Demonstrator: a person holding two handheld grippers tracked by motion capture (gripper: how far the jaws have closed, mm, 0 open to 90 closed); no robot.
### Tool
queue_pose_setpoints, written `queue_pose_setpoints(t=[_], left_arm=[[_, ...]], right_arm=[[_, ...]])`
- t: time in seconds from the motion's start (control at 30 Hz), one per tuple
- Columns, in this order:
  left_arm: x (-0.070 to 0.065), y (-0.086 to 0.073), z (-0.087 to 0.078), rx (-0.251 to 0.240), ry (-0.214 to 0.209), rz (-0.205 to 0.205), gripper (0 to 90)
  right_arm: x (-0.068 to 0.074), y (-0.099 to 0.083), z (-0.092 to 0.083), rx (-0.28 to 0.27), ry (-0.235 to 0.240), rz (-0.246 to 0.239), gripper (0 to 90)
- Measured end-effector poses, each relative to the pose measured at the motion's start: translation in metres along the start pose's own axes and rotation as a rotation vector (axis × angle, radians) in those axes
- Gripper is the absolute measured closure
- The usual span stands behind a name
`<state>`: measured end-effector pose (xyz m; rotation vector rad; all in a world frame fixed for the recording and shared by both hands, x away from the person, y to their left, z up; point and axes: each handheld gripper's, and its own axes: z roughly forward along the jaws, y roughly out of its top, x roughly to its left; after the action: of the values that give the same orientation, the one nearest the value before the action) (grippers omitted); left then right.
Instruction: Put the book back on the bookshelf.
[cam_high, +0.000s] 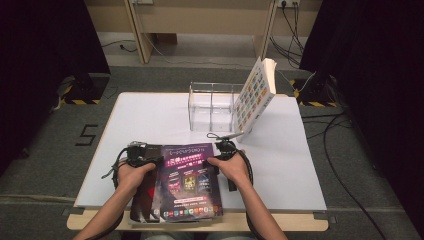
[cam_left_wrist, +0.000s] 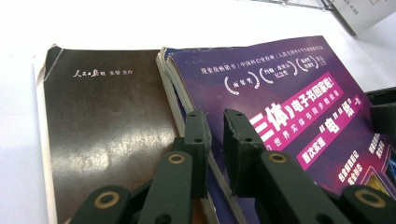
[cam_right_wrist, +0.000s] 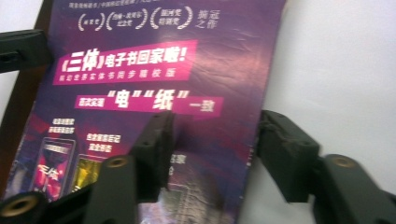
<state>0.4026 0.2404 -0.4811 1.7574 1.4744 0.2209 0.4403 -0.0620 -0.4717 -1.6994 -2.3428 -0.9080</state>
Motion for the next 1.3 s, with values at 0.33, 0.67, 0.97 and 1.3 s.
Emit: queue_pose_setpoints(t=[0.33, 0.67, 0.97, 1.3], left_arm=[[-0.0016, 0.0013, 0.0004, 0.01, 0.013, -0.002, 79.5], [-0.0032, 0.0019, 0.0007, 0.01, 0.022, 0.009, 79.5], [-0.0075, 0.0021, 0.003, 0.003, 0.036, 0.028, 79.6], [-0.0079, 0.0027, 0.0033, 0.007, 0.039, 0.026, 78.9]], right_arm=[[-0.0015, -0.0001, -0.0036, -0.012, -0.001, 0.019, 54.3], [-0.0036, 0.0004, -0.0029, -0.003, 0.011, 0.043, 54.5], [-0.0071, 0.0002, -0.001, -0.006, 0.042, 0.083, 51.2], [-0.005, 0.0007, -0.0017, -0.002, 0.013, 0.059, 56.7]])
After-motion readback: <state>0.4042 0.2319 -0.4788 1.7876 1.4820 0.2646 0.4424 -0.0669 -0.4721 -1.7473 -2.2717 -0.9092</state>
